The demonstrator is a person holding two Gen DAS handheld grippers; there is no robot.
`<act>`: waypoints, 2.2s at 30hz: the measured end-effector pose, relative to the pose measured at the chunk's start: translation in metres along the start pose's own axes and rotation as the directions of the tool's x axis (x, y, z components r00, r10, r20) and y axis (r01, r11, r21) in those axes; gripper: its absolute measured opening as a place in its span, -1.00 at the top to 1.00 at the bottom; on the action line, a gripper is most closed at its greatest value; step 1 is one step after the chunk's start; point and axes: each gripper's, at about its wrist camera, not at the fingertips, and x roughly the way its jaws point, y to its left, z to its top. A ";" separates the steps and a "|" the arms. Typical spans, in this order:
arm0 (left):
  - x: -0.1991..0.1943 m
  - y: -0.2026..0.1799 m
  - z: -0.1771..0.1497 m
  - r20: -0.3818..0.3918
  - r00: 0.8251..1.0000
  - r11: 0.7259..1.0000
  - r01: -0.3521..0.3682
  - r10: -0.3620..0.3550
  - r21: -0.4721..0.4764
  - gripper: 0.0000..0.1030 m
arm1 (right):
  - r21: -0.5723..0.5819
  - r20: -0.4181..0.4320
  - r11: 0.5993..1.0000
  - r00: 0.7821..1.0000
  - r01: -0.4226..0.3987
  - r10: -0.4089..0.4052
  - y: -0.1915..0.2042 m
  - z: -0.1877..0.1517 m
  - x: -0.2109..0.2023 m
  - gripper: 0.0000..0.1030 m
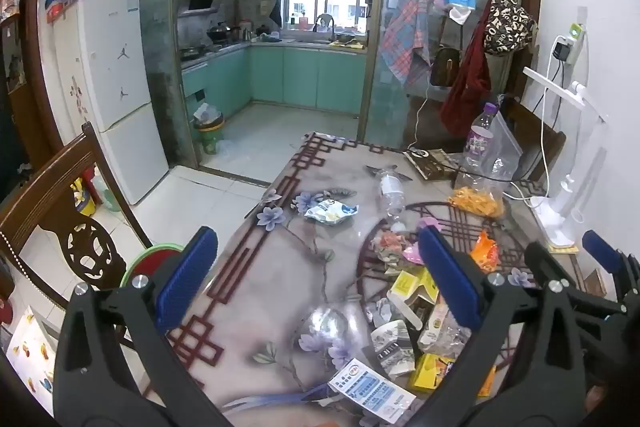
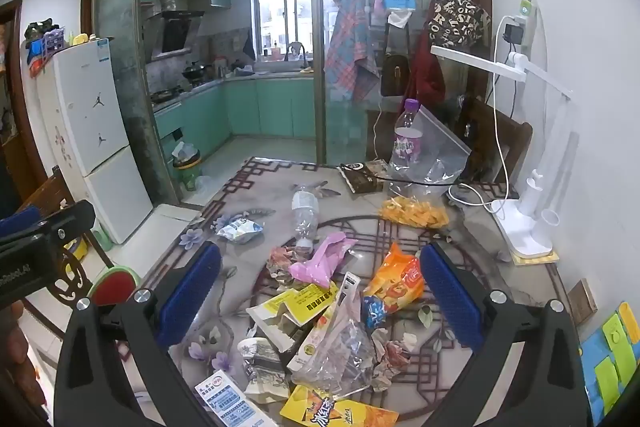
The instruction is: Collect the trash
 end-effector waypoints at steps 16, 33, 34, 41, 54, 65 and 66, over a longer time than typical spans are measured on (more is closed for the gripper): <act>0.004 0.003 -0.003 0.003 1.000 1.000 -0.012 0.012 0.000 -0.92 | 0.011 -0.007 1.000 1.000 -0.009 0.009 -0.009 -0.005 0.006 -0.87; 0.004 0.004 -0.002 0.002 1.000 1.000 -0.016 0.016 0.003 -0.92 | 0.005 -0.007 1.000 1.000 -0.010 0.010 0.001 -0.004 0.006 -0.87; 0.004 0.004 -0.002 0.003 1.000 1.000 -0.017 0.017 0.003 -0.92 | 0.004 -0.007 1.000 1.000 -0.008 0.008 0.002 -0.004 0.006 -0.87; 0.004 0.005 -0.002 0.003 1.000 1.000 -0.019 0.019 0.004 -0.92 | 0.004 -0.010 1.000 1.000 -0.008 0.008 0.002 -0.004 0.006 -0.87; 0.005 0.005 -0.002 0.003 1.000 1.000 -0.020 0.020 0.006 -0.92 | 0.007 -0.012 1.000 1.000 -0.010 0.010 0.000 -0.004 0.007 -0.87; 0.007 0.009 -0.005 0.002 1.000 1.000 -0.023 0.023 0.006 -0.92 | 0.010 -0.012 1.000 1.000 -0.007 0.007 0.000 -0.006 0.007 -0.87; 0.007 0.009 -0.005 0.002 1.000 1.000 -0.023 0.023 0.006 -0.92 | 0.010 -0.012 1.000 1.000 -0.008 0.008 0.000 -0.006 0.007 -0.87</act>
